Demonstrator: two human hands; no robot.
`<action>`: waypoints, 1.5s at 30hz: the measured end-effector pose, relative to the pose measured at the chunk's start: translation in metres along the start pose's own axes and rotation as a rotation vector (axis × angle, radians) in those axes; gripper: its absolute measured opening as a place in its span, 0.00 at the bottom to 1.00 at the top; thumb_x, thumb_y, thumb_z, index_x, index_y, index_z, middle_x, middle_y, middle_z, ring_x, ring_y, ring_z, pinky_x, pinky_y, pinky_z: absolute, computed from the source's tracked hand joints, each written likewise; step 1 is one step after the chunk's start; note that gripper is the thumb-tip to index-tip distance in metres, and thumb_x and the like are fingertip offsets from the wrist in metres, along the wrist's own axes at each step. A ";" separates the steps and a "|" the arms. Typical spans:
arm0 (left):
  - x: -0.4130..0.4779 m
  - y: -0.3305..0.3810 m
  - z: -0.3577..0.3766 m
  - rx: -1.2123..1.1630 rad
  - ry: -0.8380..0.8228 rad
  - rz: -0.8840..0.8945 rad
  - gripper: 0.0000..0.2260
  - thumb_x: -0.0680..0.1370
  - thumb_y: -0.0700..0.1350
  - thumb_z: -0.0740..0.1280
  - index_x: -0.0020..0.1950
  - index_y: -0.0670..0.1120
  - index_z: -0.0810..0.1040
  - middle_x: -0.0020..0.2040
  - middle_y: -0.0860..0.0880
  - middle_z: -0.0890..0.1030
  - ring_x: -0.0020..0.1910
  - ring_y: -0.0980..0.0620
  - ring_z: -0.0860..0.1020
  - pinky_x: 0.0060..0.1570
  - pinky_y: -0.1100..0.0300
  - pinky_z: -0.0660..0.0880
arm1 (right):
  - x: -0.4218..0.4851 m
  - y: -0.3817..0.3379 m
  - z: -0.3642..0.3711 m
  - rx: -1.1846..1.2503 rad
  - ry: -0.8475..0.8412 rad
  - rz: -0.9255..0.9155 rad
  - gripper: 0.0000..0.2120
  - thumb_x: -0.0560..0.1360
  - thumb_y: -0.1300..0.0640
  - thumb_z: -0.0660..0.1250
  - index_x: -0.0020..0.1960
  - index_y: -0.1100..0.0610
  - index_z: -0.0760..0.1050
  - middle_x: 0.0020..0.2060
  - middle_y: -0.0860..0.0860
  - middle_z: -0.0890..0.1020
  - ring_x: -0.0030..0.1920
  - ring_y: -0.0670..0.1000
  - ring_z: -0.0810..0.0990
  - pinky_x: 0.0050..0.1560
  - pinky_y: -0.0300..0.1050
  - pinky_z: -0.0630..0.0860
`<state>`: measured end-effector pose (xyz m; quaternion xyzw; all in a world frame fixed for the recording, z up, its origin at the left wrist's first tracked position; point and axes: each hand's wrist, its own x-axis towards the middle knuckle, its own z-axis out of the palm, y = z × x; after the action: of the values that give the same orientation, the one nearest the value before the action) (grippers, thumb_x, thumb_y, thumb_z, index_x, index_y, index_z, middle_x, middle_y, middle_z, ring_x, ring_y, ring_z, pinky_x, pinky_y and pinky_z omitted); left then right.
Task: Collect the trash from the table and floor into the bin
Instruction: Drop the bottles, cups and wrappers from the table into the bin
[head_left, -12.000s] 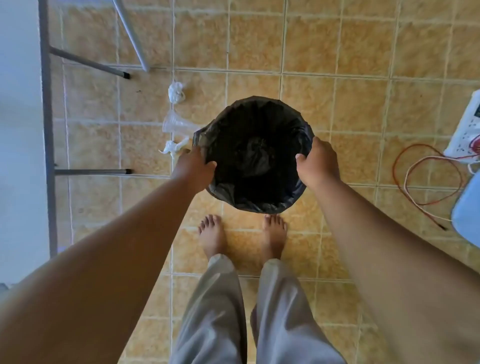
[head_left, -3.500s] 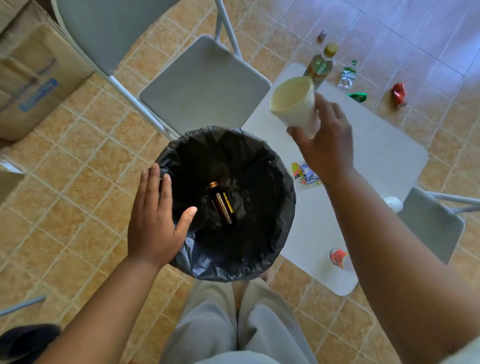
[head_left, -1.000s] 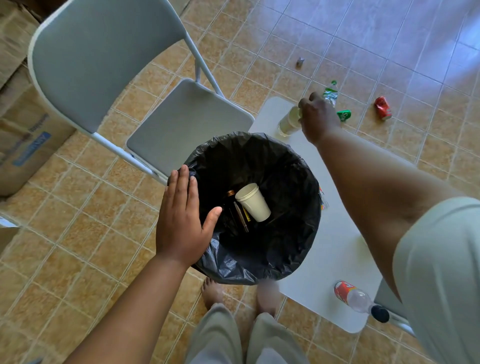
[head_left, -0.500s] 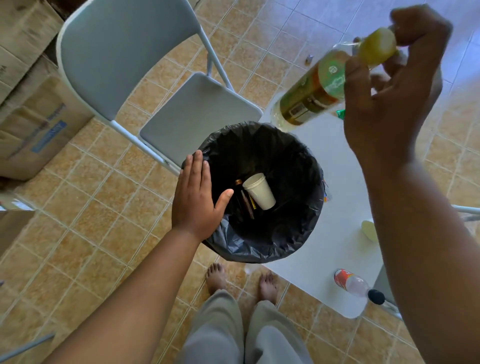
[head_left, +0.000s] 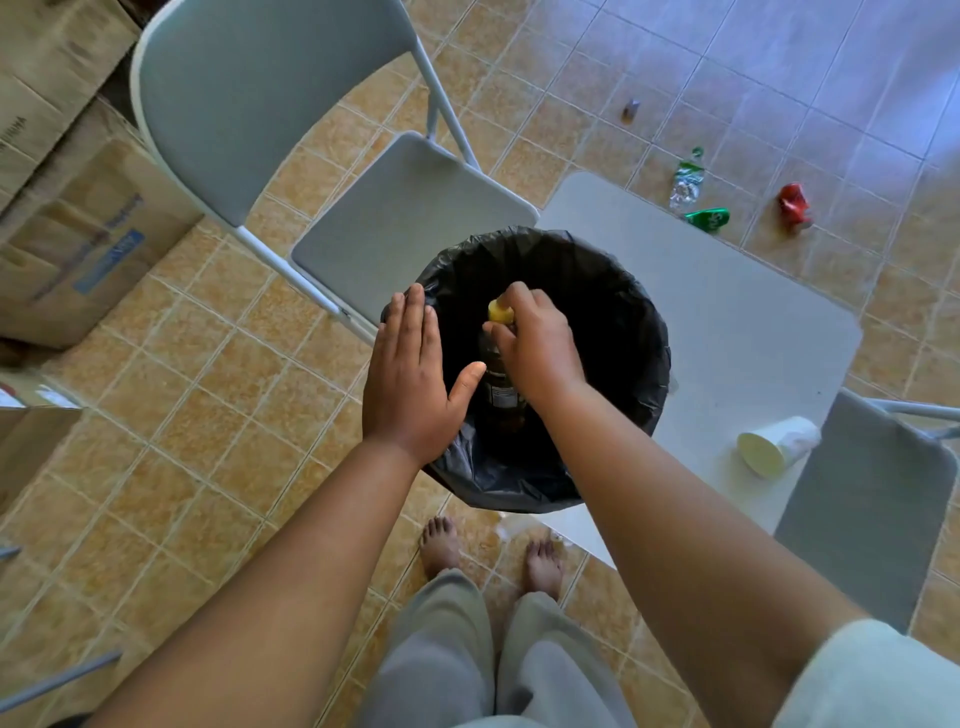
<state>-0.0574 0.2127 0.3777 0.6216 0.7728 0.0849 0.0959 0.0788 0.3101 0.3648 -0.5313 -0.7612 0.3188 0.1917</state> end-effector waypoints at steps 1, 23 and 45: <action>0.000 0.000 0.000 -0.003 0.000 0.000 0.36 0.80 0.63 0.51 0.78 0.36 0.56 0.80 0.40 0.51 0.79 0.44 0.48 0.76 0.46 0.52 | 0.002 0.003 0.006 -0.013 -0.007 0.016 0.08 0.78 0.54 0.67 0.52 0.52 0.69 0.49 0.50 0.76 0.44 0.50 0.77 0.41 0.48 0.78; 0.000 -0.002 0.002 0.020 -0.036 -0.011 0.37 0.80 0.65 0.48 0.78 0.38 0.54 0.81 0.42 0.49 0.79 0.46 0.44 0.76 0.47 0.51 | -0.065 0.035 -0.077 -0.431 0.246 -0.102 0.26 0.78 0.55 0.65 0.73 0.64 0.67 0.73 0.61 0.69 0.77 0.61 0.61 0.76 0.59 0.58; -0.001 0.002 0.002 0.028 -0.012 -0.026 0.37 0.79 0.63 0.51 0.78 0.38 0.55 0.81 0.44 0.49 0.79 0.47 0.45 0.76 0.49 0.49 | -0.075 0.127 -0.088 0.048 0.453 0.276 0.18 0.82 0.59 0.60 0.69 0.65 0.73 0.68 0.59 0.76 0.70 0.56 0.72 0.71 0.38 0.62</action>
<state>-0.0554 0.2125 0.3766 0.6132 0.7814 0.0690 0.0929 0.2488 0.2945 0.3446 -0.6832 -0.6113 0.2330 0.3244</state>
